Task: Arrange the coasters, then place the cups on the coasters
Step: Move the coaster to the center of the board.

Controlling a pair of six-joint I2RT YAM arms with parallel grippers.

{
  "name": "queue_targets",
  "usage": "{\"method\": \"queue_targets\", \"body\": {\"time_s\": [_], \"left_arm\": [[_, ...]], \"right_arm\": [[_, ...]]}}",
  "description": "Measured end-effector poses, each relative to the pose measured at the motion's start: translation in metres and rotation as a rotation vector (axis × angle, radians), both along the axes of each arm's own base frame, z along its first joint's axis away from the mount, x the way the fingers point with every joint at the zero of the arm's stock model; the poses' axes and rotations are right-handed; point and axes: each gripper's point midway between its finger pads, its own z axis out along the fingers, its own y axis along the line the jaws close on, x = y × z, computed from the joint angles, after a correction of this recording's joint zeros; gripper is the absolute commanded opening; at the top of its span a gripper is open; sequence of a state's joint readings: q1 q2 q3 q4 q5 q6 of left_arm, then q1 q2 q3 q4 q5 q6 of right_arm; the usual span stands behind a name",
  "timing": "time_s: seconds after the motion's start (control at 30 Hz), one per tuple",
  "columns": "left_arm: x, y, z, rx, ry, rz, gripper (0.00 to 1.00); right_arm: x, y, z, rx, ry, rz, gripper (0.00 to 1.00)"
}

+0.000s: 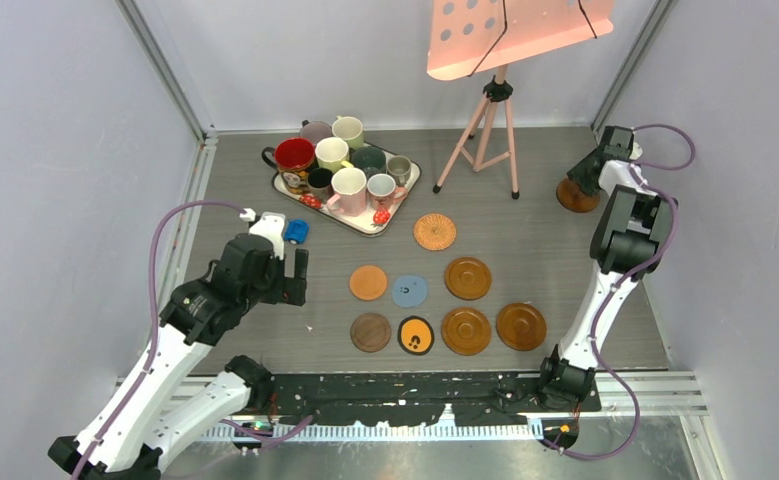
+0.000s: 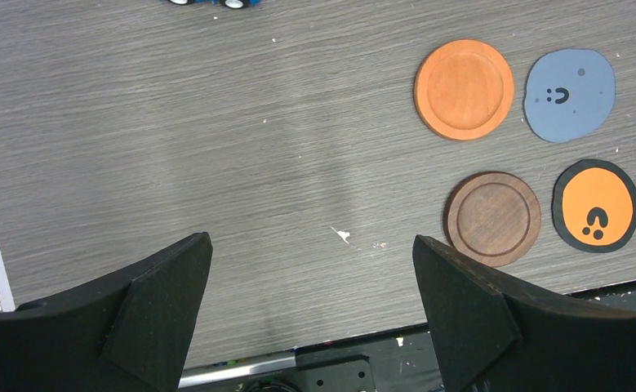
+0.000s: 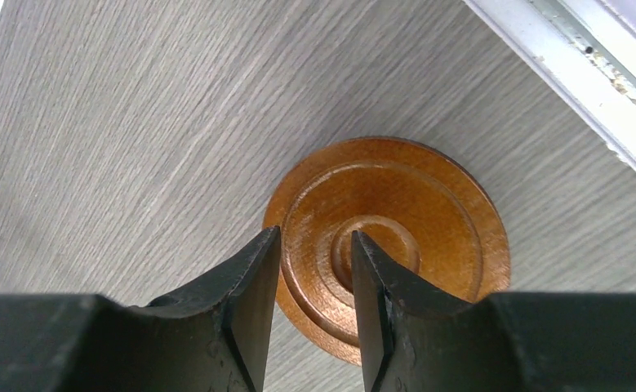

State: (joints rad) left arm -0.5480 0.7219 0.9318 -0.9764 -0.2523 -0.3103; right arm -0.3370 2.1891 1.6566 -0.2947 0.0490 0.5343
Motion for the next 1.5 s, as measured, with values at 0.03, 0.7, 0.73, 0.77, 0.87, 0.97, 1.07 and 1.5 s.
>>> {"method": "queue_targets", "body": {"time_s": [0.03, 0.7, 0.73, 0.77, 0.87, 0.97, 1.07, 1.5], "left_arm": [[0.000, 0.000, 0.000, 0.001, 0.001, 0.000, 0.98], [0.000, 0.002, 0.001, 0.002, -0.009, 0.006, 0.98], [0.000, 0.002, 0.001, 0.002, -0.009, 0.006, 0.98], [0.000, 0.002, 0.002, 0.000, -0.010, 0.005, 0.98], [-0.001, 0.001, 0.002, -0.005, -0.010, 0.001, 0.98], [-0.002, 0.001, 0.004, -0.015, -0.022, -0.002, 0.98], [-0.003, 0.001, 0.006, -0.019, -0.029, -0.002, 0.98], [-0.005, -0.003, 0.008, -0.040, -0.039, -0.025, 0.98]], "right_arm": [[0.002, 0.000, -0.002, 0.006, 0.002, 0.002, 0.44], [-0.027, 0.023, -0.016, 0.123, 0.073, 0.008, 0.42], [-0.031, 0.024, -0.016, 0.125, 0.079, 0.007, 0.42], [-0.038, 0.026, -0.016, 0.128, 0.088, 0.005, 0.43], [-0.054, 0.031, -0.017, 0.134, 0.111, 0.005, 0.43], [-0.070, 0.037, -0.018, 0.142, 0.134, 0.006, 0.42], [-0.084, 0.044, -0.019, 0.158, 0.148, 0.012, 0.42], [-0.156, 0.082, -0.022, 0.211, 0.245, 0.046, 0.42]]}}
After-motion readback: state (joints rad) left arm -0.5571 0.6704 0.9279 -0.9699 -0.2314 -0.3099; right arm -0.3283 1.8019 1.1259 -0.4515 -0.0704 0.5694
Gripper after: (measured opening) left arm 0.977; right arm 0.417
